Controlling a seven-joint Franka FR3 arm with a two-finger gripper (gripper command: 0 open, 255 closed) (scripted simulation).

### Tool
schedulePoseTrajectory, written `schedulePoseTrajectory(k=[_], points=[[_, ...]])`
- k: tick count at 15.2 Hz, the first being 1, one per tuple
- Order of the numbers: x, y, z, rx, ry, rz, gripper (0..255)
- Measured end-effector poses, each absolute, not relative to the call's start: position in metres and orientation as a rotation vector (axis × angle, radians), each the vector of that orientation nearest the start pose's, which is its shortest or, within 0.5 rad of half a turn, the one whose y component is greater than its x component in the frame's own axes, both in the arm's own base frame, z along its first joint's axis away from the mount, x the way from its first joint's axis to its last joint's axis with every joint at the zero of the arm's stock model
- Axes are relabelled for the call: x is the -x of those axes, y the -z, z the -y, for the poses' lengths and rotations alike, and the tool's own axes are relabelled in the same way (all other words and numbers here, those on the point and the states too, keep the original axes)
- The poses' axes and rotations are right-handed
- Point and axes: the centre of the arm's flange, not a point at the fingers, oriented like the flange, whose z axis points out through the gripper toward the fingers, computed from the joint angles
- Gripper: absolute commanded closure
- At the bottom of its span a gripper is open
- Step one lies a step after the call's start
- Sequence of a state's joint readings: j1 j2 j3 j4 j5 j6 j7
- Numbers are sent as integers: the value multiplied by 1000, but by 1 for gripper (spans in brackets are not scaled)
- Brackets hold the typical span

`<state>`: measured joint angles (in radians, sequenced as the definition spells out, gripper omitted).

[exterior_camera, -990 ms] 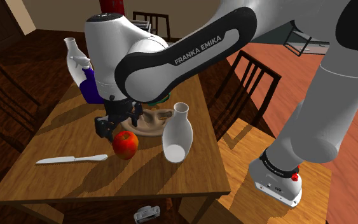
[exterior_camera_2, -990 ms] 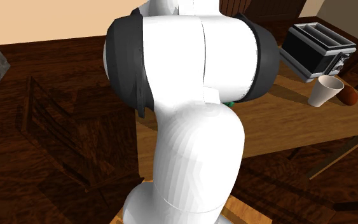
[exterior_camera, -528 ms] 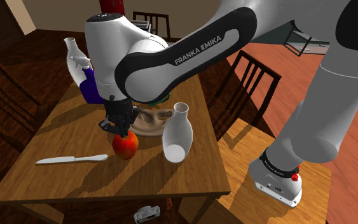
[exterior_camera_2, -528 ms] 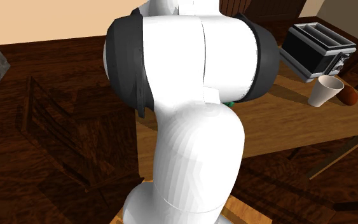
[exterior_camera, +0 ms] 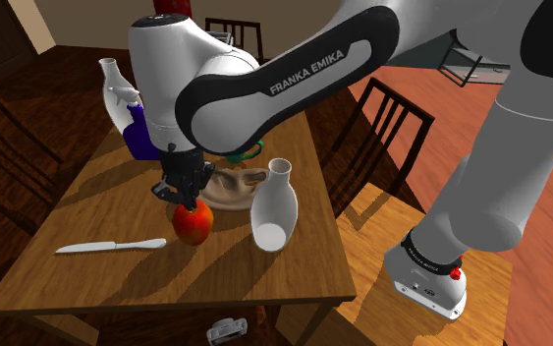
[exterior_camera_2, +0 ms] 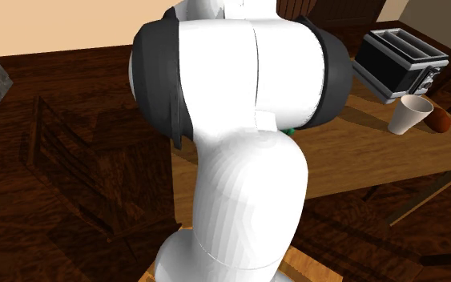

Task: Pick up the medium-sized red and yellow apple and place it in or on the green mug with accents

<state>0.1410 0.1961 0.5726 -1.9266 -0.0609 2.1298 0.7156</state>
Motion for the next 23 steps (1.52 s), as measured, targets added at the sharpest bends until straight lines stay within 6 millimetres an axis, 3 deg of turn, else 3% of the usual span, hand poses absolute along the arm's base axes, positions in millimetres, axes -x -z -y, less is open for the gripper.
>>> schedulePoseTrajectory(k=[23], points=[[-463, -526, -380, 3075, -7, 28, 255]])
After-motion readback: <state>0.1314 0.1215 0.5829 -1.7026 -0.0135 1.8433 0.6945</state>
